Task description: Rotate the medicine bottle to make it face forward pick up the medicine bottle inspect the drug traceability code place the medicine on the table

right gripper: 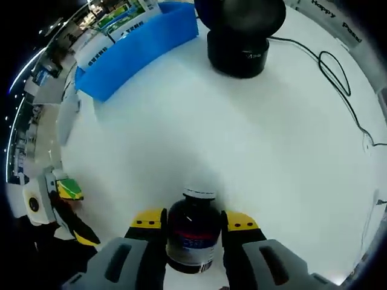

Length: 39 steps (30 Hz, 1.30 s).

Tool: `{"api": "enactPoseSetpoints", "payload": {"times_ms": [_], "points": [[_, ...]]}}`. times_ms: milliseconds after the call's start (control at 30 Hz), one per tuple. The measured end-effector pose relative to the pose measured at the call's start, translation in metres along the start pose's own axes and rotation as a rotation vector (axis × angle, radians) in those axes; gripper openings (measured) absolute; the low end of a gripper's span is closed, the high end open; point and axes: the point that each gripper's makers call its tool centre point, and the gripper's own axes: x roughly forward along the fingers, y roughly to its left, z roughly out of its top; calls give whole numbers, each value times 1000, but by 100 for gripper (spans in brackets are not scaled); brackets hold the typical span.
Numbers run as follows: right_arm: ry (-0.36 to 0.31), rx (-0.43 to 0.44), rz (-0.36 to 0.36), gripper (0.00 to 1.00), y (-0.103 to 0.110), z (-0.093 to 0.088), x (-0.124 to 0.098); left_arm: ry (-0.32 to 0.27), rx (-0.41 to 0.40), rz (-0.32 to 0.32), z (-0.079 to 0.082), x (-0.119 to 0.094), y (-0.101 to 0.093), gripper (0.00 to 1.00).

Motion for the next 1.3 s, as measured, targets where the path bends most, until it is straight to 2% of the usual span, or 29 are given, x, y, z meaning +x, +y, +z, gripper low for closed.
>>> {"api": "enactPoseSetpoints", "payload": {"times_ms": [167,267,367,400,433,933,1000,1067,1100,1200,1233,1300], "points": [[-18,11,-7,30,-1,1,-1,3,0,1,-1,0,0,26],[-92,-6,-36,29,-5,8,-3,6,-1,0,-2,0,0,26],[-130,-14,-38,29,-7,8,-7,10,0,-1,-2,1,0,26],[-171,-7,-50,29,-10,12,-10,11,0,0,-3,1,0,26],[-167,-15,-45,29,-9,10,-12,11,0,2,-3,1,0,26],[-373,-47,-48,28,-1,22,-38,20,-5,12,-5,1,4,26],[-439,-52,-67,28,0,27,-45,21,-5,13,-5,1,4,26],[-499,-50,-37,28,4,33,-51,21,-6,12,-5,1,4,26],[-562,-43,-27,28,8,36,-57,21,-6,12,-5,1,4,26],[-615,-59,-36,28,12,39,-66,23,-5,10,-6,2,3,26],[-653,-82,-40,28,14,44,-70,23,-5,10,-6,2,3,26],[-715,-74,-48,28,16,49,-75,23,-7,11,-6,2,4,26]]}}
